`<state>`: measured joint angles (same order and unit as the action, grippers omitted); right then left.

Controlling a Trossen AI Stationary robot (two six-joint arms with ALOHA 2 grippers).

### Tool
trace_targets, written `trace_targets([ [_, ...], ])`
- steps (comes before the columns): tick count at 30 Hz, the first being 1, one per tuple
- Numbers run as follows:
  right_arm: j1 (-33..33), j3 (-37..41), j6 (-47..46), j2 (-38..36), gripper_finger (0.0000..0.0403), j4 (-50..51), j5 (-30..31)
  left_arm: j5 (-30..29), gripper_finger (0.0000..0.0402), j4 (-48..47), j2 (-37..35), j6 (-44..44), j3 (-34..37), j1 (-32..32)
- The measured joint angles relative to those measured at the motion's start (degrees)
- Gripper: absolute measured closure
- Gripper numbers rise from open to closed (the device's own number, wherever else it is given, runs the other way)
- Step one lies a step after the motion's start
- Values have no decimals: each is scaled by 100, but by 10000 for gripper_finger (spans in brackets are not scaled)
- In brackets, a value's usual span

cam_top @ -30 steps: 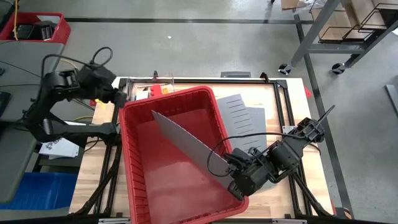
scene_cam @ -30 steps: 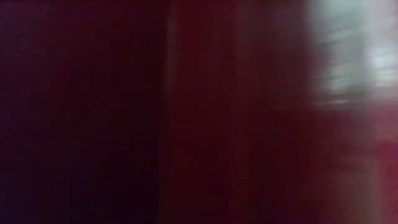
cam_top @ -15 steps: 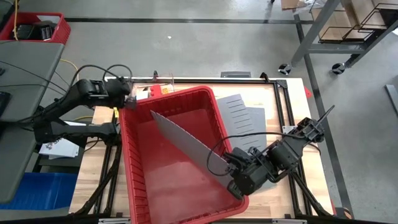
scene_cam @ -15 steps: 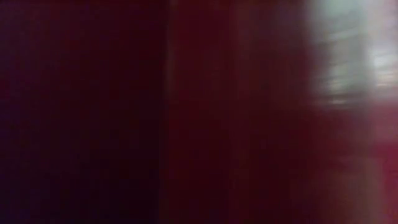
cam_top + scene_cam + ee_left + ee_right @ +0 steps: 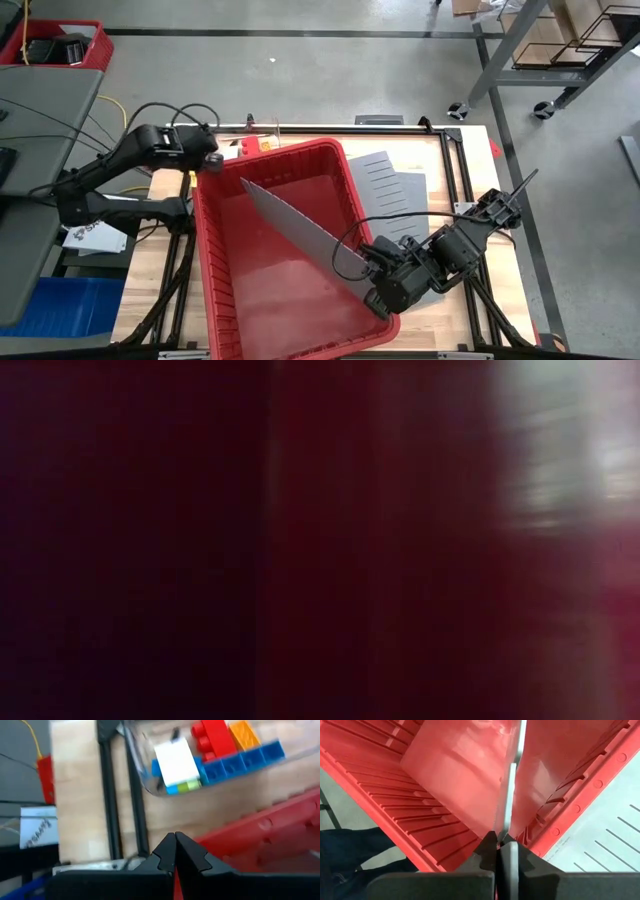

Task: Sort blocks
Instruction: Assemble the bin divider into the red bin

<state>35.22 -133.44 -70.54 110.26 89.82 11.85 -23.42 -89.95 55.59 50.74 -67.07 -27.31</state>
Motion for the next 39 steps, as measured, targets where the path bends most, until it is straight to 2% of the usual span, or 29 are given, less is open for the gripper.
trace_targets([
  [8,2,-1,-5,0,403,10,7,-221,401,234,453,81,179,218],
  [13,2,-1,0,0,403,22,20,-21,401,1746,792,-352,179,219],
  [18,2,0,-6,0,403,22,100,296,401,3271,1326,-1234,165,219],
  [20,1,-1,-24,0,403,22,175,415,401,3506,1476,-1566,-40,221],
  [23,0,-1,-15,0,403,22,185,273,401,3210,1447,-2110,-717,238],
  [26,0,-1,-11,0,403,22,200,146,401,1849,1352,-2335,-1566,230],
  [29,0,-1,-40,0,403,22,213,292,401,97,1350,-1880,-2337,294],
  [30,0,0,-56,0,403,22,231,375,401,-142,1328,-1710,-2473,321],
  [33,2,0,-105,0,403,20,282,1522,401,104,955,-1163,-2450,327],
  [36,-18,-1,-103,-13,403,4,267,1757,401,50,813,-840,-2270,456],
  [39,3,0,-104,-35,403,25,270,2480,401,257,515,-498,-1831,725],
])
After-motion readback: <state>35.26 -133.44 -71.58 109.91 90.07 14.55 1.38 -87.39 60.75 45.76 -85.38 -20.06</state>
